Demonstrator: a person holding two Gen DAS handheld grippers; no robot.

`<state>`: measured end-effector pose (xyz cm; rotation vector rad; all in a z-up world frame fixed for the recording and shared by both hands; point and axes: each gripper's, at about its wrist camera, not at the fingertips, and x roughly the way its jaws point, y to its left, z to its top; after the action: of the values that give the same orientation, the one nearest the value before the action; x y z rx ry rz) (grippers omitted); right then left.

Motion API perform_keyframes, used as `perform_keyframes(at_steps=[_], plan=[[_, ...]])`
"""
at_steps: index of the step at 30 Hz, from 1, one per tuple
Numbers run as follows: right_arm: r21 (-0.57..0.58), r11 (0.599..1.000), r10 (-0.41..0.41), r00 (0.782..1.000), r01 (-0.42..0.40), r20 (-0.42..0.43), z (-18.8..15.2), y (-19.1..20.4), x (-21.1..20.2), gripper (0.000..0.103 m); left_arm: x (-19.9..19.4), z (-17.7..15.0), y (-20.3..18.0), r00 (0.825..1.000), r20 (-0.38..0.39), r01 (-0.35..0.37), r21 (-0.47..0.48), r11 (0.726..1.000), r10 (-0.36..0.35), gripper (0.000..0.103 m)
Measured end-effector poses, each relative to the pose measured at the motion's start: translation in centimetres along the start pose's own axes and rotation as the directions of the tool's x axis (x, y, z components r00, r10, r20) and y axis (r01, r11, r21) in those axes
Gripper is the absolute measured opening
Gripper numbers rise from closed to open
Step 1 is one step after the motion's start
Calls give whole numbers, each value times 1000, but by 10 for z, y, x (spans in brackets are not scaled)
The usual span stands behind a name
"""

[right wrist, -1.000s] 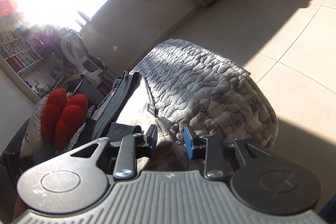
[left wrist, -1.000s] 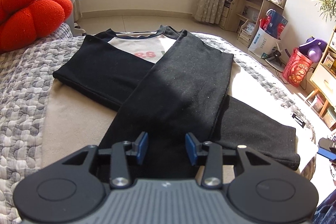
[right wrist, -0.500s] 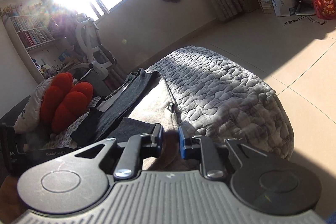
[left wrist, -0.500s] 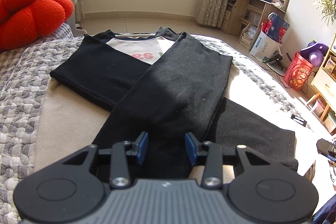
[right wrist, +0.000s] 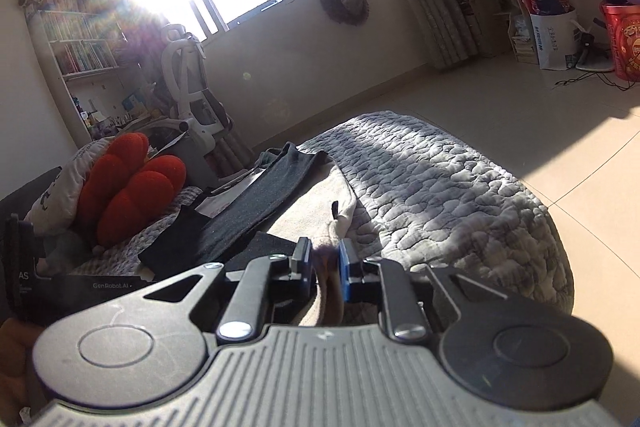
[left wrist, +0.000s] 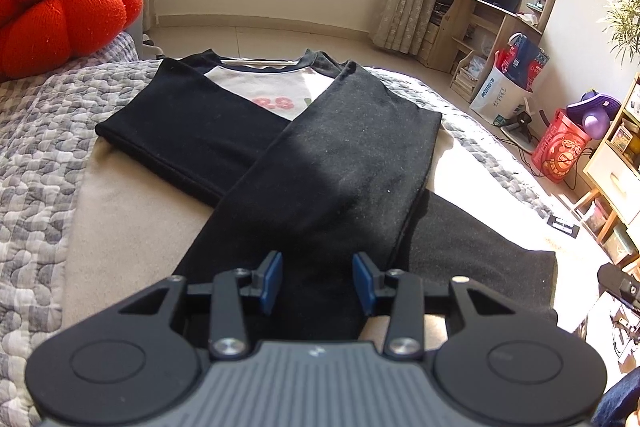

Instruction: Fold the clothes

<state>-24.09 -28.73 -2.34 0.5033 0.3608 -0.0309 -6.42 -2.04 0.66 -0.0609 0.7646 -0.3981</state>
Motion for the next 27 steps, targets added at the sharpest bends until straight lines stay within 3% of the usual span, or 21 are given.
perform_keyframes(at_steps=[8, 14, 21, 27], plan=[[40, 999, 5, 1000, -5, 13, 5, -10, -7, 18, -6, 3, 8, 1000, -19, 12, -31, 999, -13, 40], [68, 998, 13, 1000, -12, -15, 2, -22, -4, 18, -70, 0, 53, 998, 55, 22, -165, 986, -13, 46], [104, 993, 58, 998, -56, -17, 5, -29, -4, 18, -131, -56, 82, 994, 90, -22, -333, 943, 55, 47], [125, 989, 79, 997, -77, -12, 9, -34, -8, 18, -140, -85, 78, 994, 52, -77, -335, 939, 100, 47]])
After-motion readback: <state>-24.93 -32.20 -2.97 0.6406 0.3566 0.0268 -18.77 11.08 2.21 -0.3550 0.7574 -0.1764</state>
